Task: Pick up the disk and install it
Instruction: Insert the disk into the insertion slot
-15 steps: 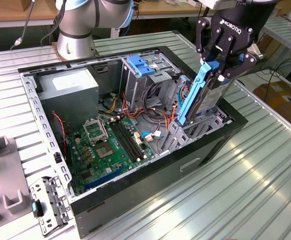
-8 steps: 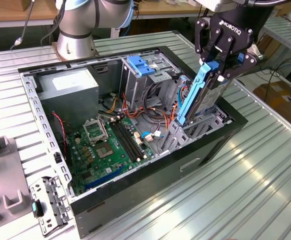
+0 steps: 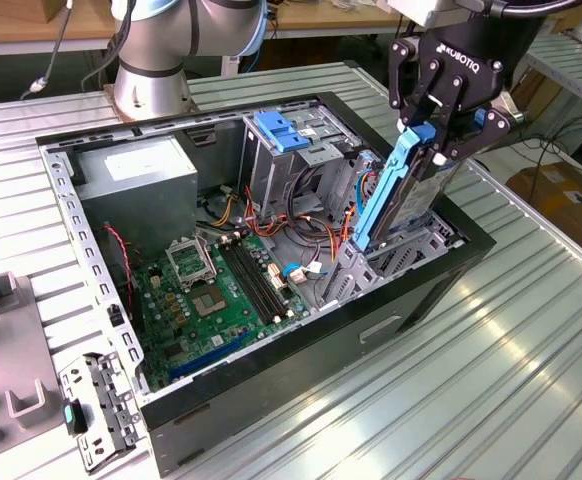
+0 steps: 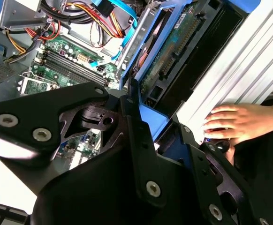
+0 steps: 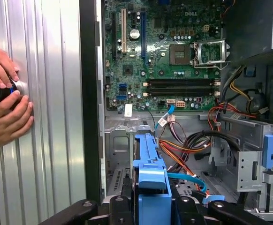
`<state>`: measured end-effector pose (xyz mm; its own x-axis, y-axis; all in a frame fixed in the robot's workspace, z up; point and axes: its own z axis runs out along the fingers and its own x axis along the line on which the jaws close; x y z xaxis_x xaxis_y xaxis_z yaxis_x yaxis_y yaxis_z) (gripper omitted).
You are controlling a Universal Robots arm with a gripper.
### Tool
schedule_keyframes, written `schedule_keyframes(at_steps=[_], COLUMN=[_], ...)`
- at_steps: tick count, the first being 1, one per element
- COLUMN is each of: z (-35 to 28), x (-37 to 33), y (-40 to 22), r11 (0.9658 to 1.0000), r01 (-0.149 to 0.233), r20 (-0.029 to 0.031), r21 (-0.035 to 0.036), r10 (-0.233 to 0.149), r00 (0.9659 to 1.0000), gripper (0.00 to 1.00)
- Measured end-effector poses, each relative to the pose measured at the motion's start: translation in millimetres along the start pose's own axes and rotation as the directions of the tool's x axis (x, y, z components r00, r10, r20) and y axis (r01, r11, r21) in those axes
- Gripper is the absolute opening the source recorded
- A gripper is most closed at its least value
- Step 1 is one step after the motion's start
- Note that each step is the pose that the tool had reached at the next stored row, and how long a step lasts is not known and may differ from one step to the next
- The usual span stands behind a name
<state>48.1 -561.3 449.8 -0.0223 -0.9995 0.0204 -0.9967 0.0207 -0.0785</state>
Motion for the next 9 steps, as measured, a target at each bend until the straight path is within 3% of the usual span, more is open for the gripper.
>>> schedule_keyframes(at_steps=[9], z=[4.6], x=[-0.1], y=[0.7], r11=[1.0000], r01=[-0.003], r20=[0.0007], r21=[-0.0027], r10=[0.003], r00=[1.0000], gripper=[0.37])
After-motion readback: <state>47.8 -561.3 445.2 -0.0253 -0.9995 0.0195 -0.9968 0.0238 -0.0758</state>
